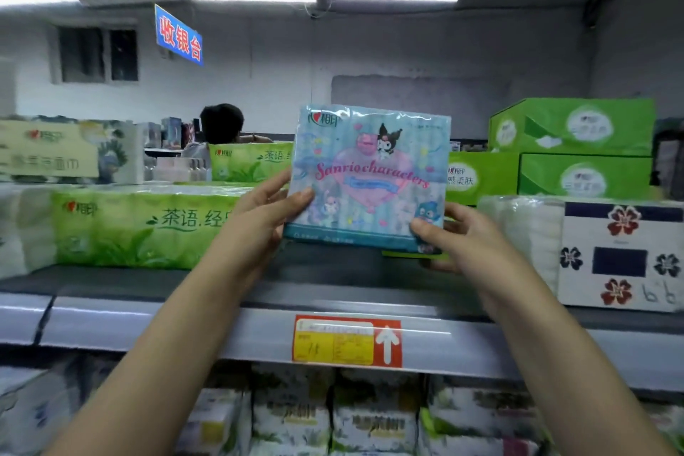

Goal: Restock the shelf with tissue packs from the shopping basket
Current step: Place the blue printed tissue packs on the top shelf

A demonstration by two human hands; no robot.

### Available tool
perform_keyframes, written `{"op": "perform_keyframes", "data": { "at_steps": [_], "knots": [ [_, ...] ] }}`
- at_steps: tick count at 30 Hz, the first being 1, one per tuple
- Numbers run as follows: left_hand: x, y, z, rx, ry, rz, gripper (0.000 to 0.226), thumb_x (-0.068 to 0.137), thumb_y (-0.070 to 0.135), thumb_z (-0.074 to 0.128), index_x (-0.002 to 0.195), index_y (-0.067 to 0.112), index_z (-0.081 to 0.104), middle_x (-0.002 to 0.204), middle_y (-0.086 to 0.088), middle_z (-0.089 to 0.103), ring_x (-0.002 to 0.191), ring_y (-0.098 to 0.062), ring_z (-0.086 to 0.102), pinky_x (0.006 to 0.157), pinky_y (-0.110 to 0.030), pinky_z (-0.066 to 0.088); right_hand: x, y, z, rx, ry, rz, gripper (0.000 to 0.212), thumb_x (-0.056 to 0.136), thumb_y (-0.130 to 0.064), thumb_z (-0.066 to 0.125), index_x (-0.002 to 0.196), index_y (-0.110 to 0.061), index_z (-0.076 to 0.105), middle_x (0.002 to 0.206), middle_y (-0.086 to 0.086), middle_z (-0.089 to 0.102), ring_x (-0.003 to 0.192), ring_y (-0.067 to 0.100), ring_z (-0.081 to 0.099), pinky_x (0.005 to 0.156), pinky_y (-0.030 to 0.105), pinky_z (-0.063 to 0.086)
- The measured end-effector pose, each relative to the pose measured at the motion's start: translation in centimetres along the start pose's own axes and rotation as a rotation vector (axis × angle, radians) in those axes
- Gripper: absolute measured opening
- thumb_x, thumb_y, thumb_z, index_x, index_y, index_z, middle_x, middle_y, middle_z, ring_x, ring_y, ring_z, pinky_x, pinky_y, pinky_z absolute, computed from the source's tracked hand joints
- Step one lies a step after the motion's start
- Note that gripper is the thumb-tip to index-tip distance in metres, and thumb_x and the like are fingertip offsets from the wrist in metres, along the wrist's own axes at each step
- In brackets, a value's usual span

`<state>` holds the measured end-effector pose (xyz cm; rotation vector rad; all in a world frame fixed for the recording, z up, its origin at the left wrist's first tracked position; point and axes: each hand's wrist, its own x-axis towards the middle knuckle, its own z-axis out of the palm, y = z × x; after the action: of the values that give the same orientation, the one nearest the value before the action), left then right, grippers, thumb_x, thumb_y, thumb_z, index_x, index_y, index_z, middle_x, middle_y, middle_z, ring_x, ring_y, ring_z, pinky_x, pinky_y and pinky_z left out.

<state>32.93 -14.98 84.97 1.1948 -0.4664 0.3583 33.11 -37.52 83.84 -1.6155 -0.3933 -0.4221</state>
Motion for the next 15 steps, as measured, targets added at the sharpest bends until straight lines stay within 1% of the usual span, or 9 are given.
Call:
{"op": "perform_keyframes", "data": {
  "at_steps": [2, 4, 7, 8, 9, 11, 12, 13, 15],
  "knots": [
    [1.6, 0.6, 0.1, 0.078, -0.012, 0.020, 0.035, 0.087, 0.001, 0.056, 0.121, 0.008, 0.060, 0.109, -0.009, 0.072, 0.092, -0.015, 0.071, 0.071, -0.020, 0.057, 2.0, -0.8, 0.3, 0.006, -0.022, 0.031, 0.022, 0.087, -0.013, 0.066, 0.106, -0.017, 0.058, 0.088, -0.002, 0.065, 0.072, 0.012, 0.061, 0.068, 0.028, 0.056],
    [3.1, 1.2, 0.0, 0.219, -0.025, 0.046, 0.035, 0.090, 0.003, 0.056, 0.124, 0.007, 0.059, 0.112, -0.009, 0.071, 0.099, -0.017, 0.069, 0.082, -0.024, 0.056, 4.1, -1.8, 0.5, 0.009, -0.036, 0.054, 0.021, 0.088, -0.008, 0.064, 0.106, -0.014, 0.056, 0.090, 0.002, 0.064, 0.074, 0.014, 0.061, 0.067, 0.028, 0.057],
    [5.6, 2.1, -0.2, 0.443, -0.012, 0.076, 0.022, 0.089, 0.001, 0.058, 0.111, 0.006, 0.063, 0.107, -0.011, 0.070, 0.099, -0.021, 0.067, 0.093, -0.030, 0.052, 7.0, -3.0, 0.9, -0.045, -0.024, 0.056, 0.017, 0.087, -0.004, 0.063, 0.100, -0.014, 0.057, 0.092, 0.005, 0.064, 0.076, 0.017, 0.060, 0.075, 0.035, 0.055],
    [6.4, 2.4, -0.2, 0.510, 0.000, 0.073, 0.020, 0.088, 0.000, 0.060, 0.107, 0.005, 0.065, 0.108, -0.014, 0.069, 0.102, -0.025, 0.065, 0.098, -0.036, 0.050, 7.8, -3.1, 1.2, -0.067, -0.018, 0.052, 0.016, 0.087, -0.003, 0.063, 0.096, -0.015, 0.057, 0.092, 0.005, 0.064, 0.078, 0.019, 0.059, 0.075, 0.035, 0.053],
    [7.3, 2.7, -0.4, 0.567, 0.015, 0.064, 0.020, 0.087, 0.000, 0.062, 0.106, 0.004, 0.065, 0.111, -0.016, 0.069, 0.107, -0.029, 0.064, 0.102, -0.040, 0.047, 8.4, -3.2, 1.5, -0.080, -0.017, 0.048, 0.016, 0.087, -0.002, 0.063, 0.092, -0.015, 0.057, 0.092, 0.006, 0.063, 0.079, 0.020, 0.057, 0.070, 0.033, 0.052],
    [8.8, 3.3, -1.0, 0.649, 0.037, 0.039, 0.022, 0.084, 0.001, 0.065, 0.106, 0.002, 0.067, 0.114, -0.018, 0.068, 0.113, -0.030, 0.062, 0.104, -0.045, 0.045, 9.1, -2.8, 2.3, -0.111, -0.015, 0.040, 0.016, 0.088, -0.002, 0.062, 0.088, -0.016, 0.054, 0.087, 0.004, 0.061, 0.076, 0.018, 0.055, 0.061, 0.027, 0.046],
    [9.5, 3.5, -1.5, 0.675, 0.042, 0.027, 0.021, 0.083, 0.001, 0.066, 0.105, 0.001, 0.067, 0.113, -0.018, 0.068, 0.113, -0.030, 0.062, 0.104, -0.045, 0.045, 9.3, -2.5, 2.8, -0.133, -0.016, 0.044, 0.016, 0.088, -0.003, 0.062, 0.089, -0.016, 0.053, 0.086, 0.002, 0.060, 0.074, 0.016, 0.056, 0.060, 0.026, 0.046],
    [10.2, 3.6, -1.9, 0.697, 0.043, 0.017, 0.021, 0.083, 0.000, 0.067, 0.103, 0.000, 0.067, 0.112, -0.018, 0.069, 0.113, -0.030, 0.062, 0.103, -0.045, 0.046, 9.5, -2.3, 3.3, -0.148, -0.021, 0.053, 0.015, 0.088, -0.004, 0.062, 0.092, -0.015, 0.053, 0.087, 0.002, 0.060, 0.075, 0.016, 0.057, 0.062, 0.028, 0.049],
    [11.2, 4.1, -2.5, 0.756, 0.034, 0.003, 0.022, 0.081, -0.001, 0.067, 0.104, -0.002, 0.067, 0.112, -0.018, 0.069, 0.111, -0.030, 0.063, 0.102, -0.044, 0.047, 10.3, -1.7, 4.2, -0.158, -0.027, 0.071, 0.016, 0.087, -0.004, 0.063, 0.096, -0.013, 0.053, 0.096, 0.007, 0.060, 0.083, 0.021, 0.060, 0.074, 0.039, 0.056]
  ]
}}
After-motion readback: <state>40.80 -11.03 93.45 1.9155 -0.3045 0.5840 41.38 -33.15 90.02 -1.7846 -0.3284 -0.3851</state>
